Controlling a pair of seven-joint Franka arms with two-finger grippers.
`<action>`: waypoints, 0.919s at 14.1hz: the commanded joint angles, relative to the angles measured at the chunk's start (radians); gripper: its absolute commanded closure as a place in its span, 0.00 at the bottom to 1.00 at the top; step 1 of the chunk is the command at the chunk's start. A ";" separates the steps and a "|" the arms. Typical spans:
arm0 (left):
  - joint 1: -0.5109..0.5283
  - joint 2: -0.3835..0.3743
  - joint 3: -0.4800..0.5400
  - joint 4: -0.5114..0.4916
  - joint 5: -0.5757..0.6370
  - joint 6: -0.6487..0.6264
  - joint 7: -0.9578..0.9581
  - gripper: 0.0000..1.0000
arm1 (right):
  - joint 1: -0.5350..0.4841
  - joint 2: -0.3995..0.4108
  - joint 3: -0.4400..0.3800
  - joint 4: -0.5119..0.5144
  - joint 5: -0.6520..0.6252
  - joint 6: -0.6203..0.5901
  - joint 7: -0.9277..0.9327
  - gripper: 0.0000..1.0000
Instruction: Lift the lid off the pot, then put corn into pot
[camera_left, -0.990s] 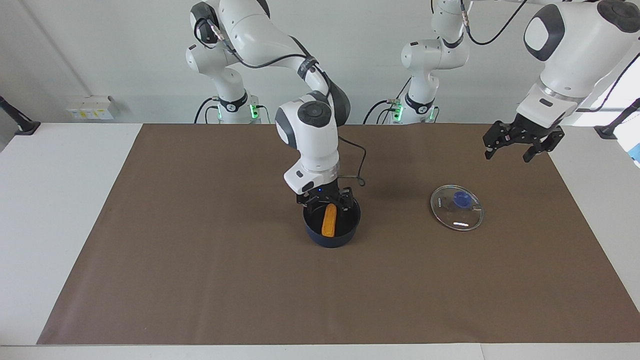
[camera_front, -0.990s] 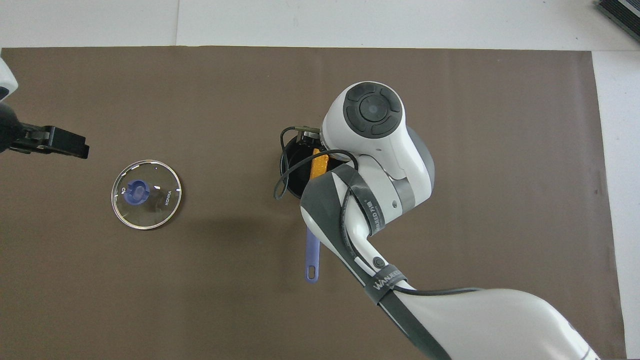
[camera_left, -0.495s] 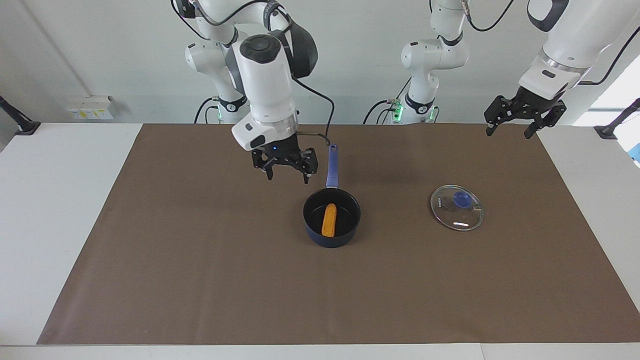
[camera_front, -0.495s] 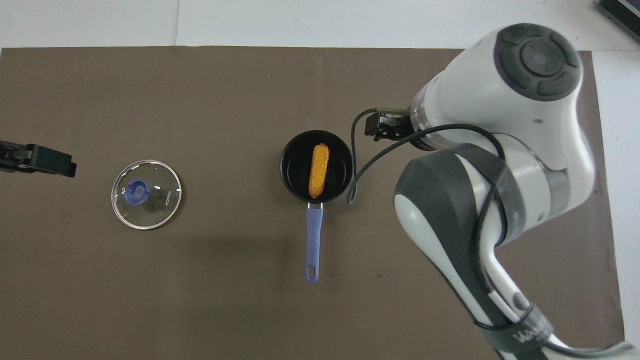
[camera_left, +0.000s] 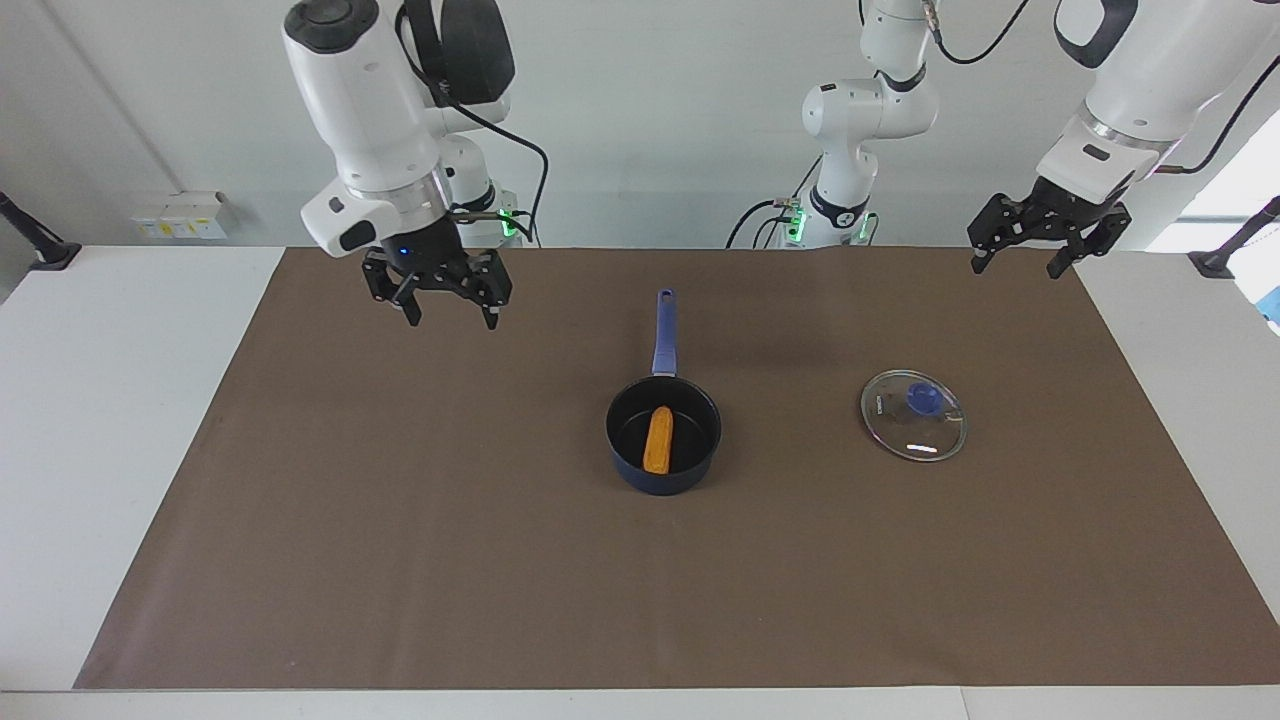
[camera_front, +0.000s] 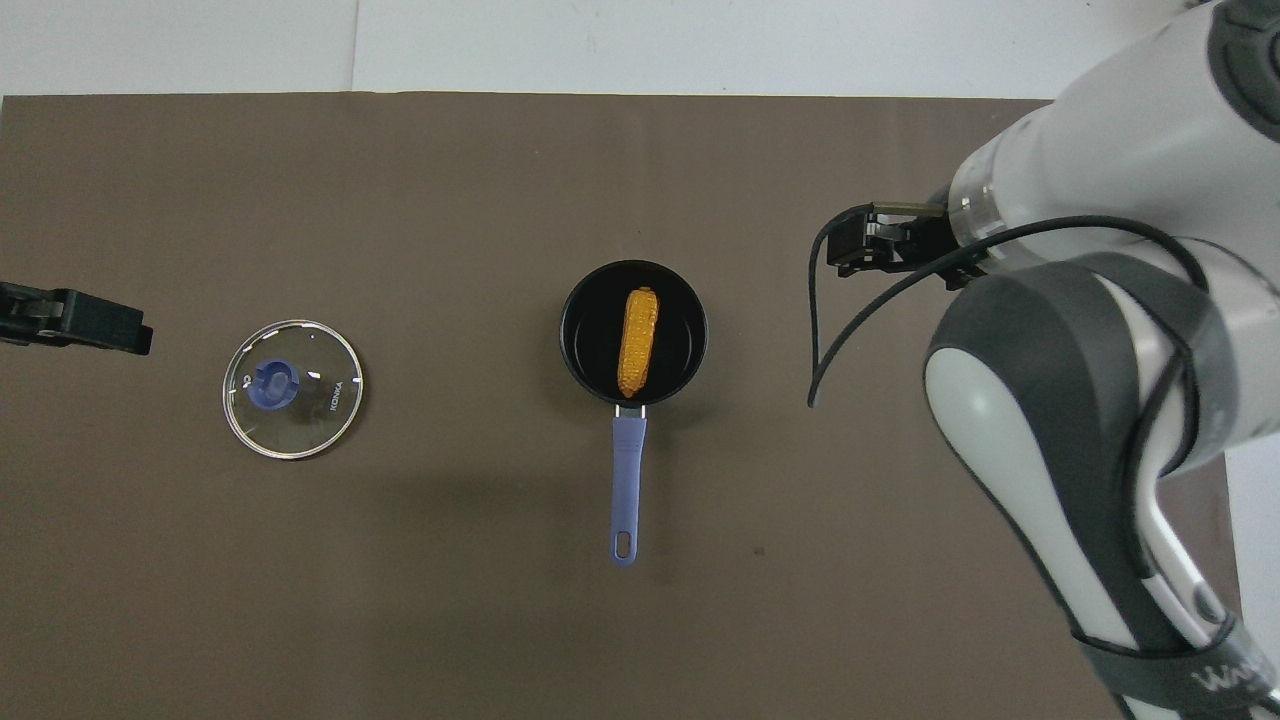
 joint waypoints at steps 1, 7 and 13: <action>0.007 -0.013 -0.001 -0.013 0.000 -0.004 0.001 0.00 | -0.052 -0.056 0.010 -0.008 0.025 -0.064 -0.033 0.00; 0.007 -0.013 -0.001 -0.013 0.000 -0.004 0.001 0.00 | -0.087 -0.165 0.007 -0.009 0.026 -0.178 -0.033 0.00; 0.007 -0.013 0.000 -0.012 0.000 -0.006 0.001 0.00 | -0.122 -0.196 -0.004 -0.054 0.020 -0.190 -0.064 0.00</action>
